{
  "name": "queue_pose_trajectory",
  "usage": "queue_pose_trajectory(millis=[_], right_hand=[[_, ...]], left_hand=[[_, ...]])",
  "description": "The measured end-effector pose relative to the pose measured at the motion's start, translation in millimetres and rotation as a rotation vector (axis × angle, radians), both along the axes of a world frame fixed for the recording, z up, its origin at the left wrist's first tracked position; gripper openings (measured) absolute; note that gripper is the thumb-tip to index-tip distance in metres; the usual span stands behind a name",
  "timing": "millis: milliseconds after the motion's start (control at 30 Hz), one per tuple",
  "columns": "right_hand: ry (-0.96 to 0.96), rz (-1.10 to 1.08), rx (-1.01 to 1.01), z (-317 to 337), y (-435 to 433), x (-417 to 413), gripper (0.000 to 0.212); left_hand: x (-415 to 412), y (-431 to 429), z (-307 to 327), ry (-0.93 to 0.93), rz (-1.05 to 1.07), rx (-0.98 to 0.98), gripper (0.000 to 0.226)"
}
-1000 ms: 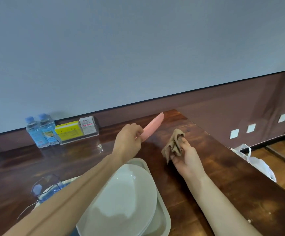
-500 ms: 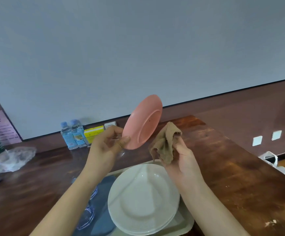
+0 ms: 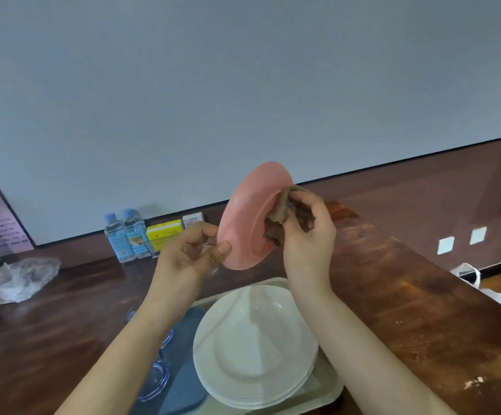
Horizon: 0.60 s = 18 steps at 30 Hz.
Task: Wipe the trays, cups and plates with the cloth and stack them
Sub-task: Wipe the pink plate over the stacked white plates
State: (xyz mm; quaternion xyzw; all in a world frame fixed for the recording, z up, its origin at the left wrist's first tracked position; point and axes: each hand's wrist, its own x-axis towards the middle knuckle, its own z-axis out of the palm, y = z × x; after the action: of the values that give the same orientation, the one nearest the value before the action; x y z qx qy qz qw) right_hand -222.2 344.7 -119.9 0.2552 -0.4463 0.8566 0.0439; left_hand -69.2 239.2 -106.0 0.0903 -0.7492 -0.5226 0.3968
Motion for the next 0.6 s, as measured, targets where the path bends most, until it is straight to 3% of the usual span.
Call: queue_pose_trajectory(millis=[200, 333, 433, 600], right_hand=[[0.15, 0.083, 0.1, -26.8, 3.5, 37.0, 0.037], [0.205, -0.023, 0.041, -2.5, 8.5, 28.9, 0.036], [0.149, -0.061, 0.013, 8.2, 2.7, 2.2, 0.036], [-0.043, 0.011, 0.137, -19.1, -1.7, -12.7, 0.035]], left_hand=[[-1.8, -2.7, 8.4, 0.018, -0.002, -0.008, 0.008], [-0.4, -1.2, 6.9, 0.0, -0.005, -0.013, 0.013], [1.2, -0.3, 6.6, 0.015, -0.011, 0.022, 0.013], [-1.3, -2.7, 8.1, 0.054, 0.002, 0.01, 0.017]])
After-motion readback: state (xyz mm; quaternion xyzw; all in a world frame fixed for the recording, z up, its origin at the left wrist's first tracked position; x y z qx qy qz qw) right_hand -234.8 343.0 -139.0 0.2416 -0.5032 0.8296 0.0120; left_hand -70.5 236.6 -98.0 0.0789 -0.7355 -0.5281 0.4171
